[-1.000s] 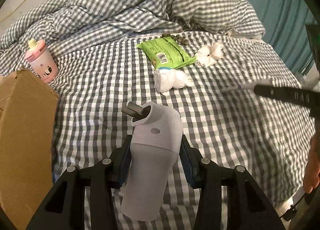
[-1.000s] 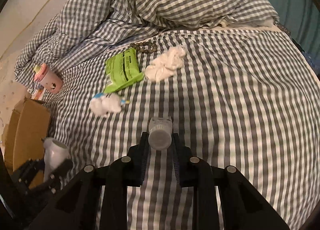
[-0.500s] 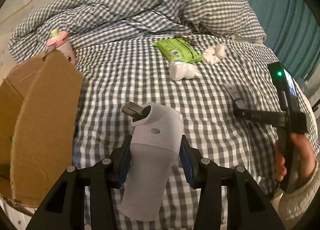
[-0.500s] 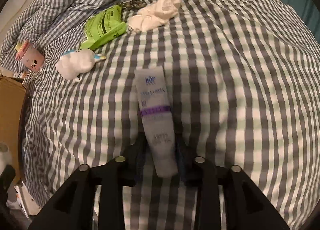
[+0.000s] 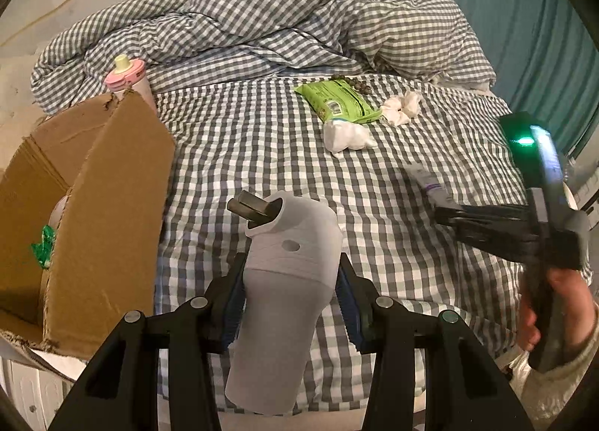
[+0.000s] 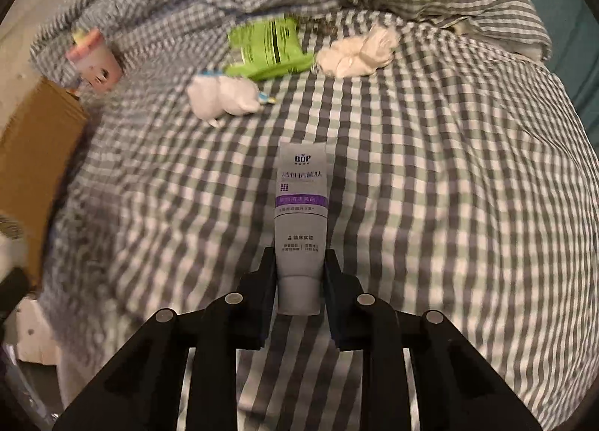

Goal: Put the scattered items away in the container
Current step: 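Carry the white bottle and white tube into the box while both tools open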

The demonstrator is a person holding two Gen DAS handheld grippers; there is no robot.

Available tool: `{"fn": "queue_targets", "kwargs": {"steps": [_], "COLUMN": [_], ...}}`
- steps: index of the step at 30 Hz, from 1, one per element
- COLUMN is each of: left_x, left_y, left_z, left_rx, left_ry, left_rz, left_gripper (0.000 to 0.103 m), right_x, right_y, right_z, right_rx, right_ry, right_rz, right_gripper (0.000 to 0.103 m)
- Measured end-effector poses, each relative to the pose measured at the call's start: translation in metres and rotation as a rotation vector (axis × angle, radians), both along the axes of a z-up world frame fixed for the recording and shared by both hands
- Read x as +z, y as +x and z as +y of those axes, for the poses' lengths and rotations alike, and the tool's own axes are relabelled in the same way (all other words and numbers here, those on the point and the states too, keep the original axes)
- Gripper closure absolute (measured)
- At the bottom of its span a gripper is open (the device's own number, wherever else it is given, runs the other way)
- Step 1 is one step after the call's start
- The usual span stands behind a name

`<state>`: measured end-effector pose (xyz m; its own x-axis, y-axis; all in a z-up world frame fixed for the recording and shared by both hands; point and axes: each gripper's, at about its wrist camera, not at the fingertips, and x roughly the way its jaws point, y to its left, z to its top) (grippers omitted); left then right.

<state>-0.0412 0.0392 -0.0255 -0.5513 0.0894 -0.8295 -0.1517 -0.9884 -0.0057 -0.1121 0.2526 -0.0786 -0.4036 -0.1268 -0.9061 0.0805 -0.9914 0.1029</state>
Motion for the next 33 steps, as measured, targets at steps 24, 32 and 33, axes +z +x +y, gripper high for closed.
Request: {"fn": "queue_targets", "kwargs": {"steps": [24,32,33], "left_x": [0.096,0.071,0.065], "left_y": [0.042,0.021,0.017], "left_z": [-0.143,-0.234,-0.243], "left_rx": [0.216,0.350,0.362], "left_ry": [0.066,0.059,0.061], "left_rz": [0.188,0.144,0.133], "left_gripper": [0.057,0.057,0.057], "right_x": [0.159,0.136,0.131], "right_y": [0.069,0.035,0.031], "right_z": [-0.178,-0.301,-0.313], "right_rx": [0.318,0.478,0.498], "right_ry": [-0.113,-0.087,-0.082], "right_rz": [0.239,0.177,0.168], "right_gripper": [0.080,0.080,0.080]}}
